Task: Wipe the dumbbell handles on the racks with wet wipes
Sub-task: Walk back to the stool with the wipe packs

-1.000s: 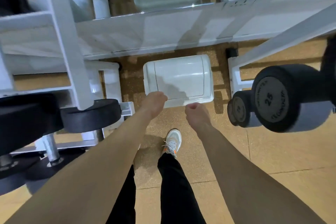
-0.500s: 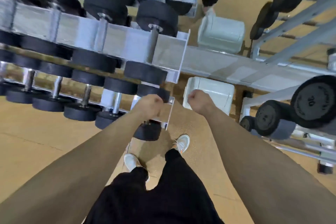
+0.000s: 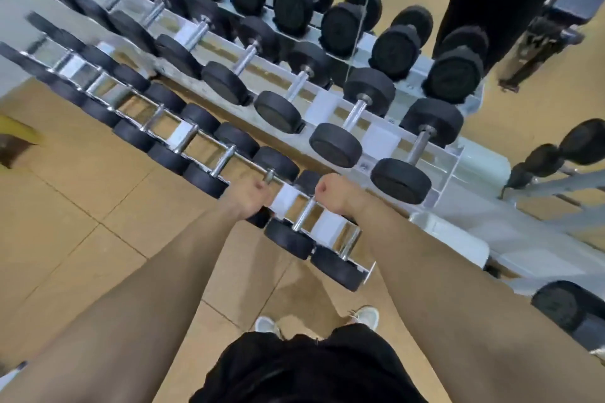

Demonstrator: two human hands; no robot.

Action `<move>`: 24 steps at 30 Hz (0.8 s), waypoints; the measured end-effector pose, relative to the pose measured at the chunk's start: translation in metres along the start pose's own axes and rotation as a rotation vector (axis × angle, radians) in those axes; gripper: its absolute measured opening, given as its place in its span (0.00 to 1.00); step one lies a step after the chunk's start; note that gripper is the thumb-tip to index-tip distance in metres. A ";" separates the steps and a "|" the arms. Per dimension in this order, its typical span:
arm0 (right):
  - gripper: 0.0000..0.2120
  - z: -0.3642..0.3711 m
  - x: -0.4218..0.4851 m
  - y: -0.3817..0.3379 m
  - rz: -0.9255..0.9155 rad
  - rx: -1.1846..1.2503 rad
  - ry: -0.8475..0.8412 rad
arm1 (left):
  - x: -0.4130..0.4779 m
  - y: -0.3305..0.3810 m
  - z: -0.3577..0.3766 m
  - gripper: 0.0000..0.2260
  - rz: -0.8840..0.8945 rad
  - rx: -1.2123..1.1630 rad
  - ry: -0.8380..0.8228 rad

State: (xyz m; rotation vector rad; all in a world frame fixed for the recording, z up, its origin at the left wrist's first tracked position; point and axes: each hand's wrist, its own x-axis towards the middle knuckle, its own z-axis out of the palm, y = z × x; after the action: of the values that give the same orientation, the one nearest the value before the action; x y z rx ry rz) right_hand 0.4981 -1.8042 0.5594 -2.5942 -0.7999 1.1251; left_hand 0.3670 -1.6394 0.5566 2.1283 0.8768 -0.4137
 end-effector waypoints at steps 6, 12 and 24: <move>0.13 0.013 0.034 -0.147 -0.157 -0.170 0.011 | -0.016 -0.092 -0.096 0.14 -0.079 -0.113 0.151; 0.10 0.035 0.088 -0.275 -0.457 -0.362 0.035 | -0.015 -0.175 -0.169 0.08 -0.272 -0.233 0.310; 0.08 0.050 0.244 -0.538 -0.764 -0.477 -0.183 | 0.036 -0.320 -0.338 0.11 -0.648 -0.427 0.529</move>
State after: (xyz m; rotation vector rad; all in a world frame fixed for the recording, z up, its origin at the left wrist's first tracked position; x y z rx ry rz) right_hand 0.3846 -1.2225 0.5820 -2.1202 -2.0761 0.9995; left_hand 0.1671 -1.2177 0.5806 1.5313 1.7923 0.0439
